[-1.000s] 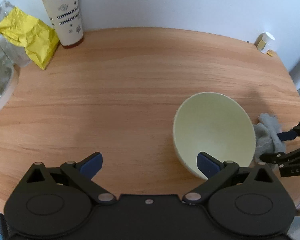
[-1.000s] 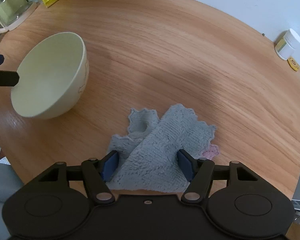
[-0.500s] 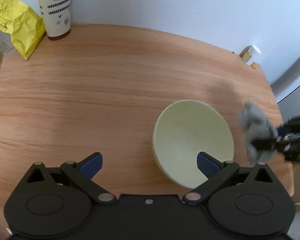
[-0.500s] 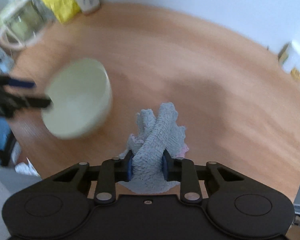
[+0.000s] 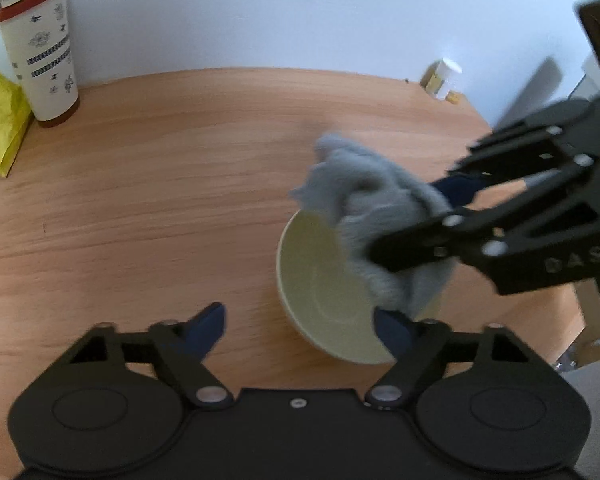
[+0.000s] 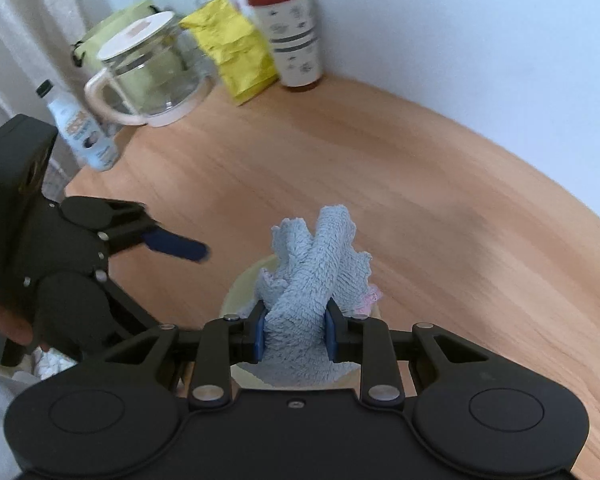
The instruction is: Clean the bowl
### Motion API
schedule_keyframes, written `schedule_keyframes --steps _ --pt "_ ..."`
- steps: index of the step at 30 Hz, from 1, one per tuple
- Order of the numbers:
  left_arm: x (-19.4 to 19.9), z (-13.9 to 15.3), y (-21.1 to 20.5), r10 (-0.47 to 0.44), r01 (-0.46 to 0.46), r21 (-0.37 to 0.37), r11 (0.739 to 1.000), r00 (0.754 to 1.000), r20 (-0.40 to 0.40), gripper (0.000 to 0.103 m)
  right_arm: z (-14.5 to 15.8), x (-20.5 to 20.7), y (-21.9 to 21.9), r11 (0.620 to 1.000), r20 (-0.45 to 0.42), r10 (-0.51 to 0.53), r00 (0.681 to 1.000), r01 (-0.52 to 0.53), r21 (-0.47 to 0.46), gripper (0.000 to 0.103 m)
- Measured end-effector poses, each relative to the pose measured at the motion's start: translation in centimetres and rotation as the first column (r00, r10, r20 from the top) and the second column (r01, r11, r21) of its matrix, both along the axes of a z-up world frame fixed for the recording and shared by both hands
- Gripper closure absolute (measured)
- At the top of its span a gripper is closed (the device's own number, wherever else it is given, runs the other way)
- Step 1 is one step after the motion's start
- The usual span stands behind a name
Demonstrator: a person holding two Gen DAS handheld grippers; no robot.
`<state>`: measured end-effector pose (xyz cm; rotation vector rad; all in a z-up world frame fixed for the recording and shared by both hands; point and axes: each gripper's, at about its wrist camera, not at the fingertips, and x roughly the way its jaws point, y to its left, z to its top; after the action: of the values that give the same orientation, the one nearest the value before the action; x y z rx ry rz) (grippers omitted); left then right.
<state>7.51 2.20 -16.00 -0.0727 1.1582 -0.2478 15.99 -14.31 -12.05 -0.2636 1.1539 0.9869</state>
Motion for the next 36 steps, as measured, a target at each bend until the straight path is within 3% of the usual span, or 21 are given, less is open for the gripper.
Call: schedule_keyframes --steps 1,2,5,7,10,26,32,36 --pt "0.2 -0.4 0.3 -0.002 0.002 -0.023 1.000 1.000 -0.011 0.042 -0.6 0.3 0.4 1.000 -0.015 0.003 1.000 -0.003 0.000 0.072" --pt "0.3 -0.4 0.4 -0.113 0.112 -0.023 0.993 0.994 -0.010 0.043 -0.9 0.4 0.8 1.000 -0.024 0.005 1.000 -0.005 0.004 0.072" --pt "0.7 -0.9 0.8 -0.132 0.131 -0.039 0.991 0.991 -0.023 0.051 -2.6 1.0 1.9 1.000 -0.081 -0.001 0.997 0.002 0.011 0.072" --pt "0.7 -0.7 0.9 -0.170 0.168 -0.061 0.984 0.985 -0.013 0.065 -3.4 1.2 2.3 1.000 -0.119 -0.006 0.993 0.009 0.030 0.072" --pt "0.8 -0.9 0.9 -0.204 0.201 -0.099 0.975 0.979 -0.014 0.075 -4.3 1.4 2.7 0.999 -0.146 -0.013 0.989 0.018 0.036 0.072" --pt "1.0 -0.7 0.3 -0.321 0.321 -0.018 0.947 0.947 0.011 0.075 -6.9 2.7 3.6 0.995 -0.235 -0.099 0.967 0.102 0.003 0.073" --pt "1.2 -0.8 0.3 -0.324 0.324 -0.027 0.946 0.946 0.010 0.075 -6.8 2.1 4.9 0.995 -0.179 -0.086 0.980 0.074 -0.072 0.073" --pt "1.3 -0.9 0.3 -0.315 0.315 -0.038 0.948 0.949 0.003 0.072 -7.0 0.8 6.2 0.988 -0.093 -0.011 0.996 -0.003 -0.152 0.075"
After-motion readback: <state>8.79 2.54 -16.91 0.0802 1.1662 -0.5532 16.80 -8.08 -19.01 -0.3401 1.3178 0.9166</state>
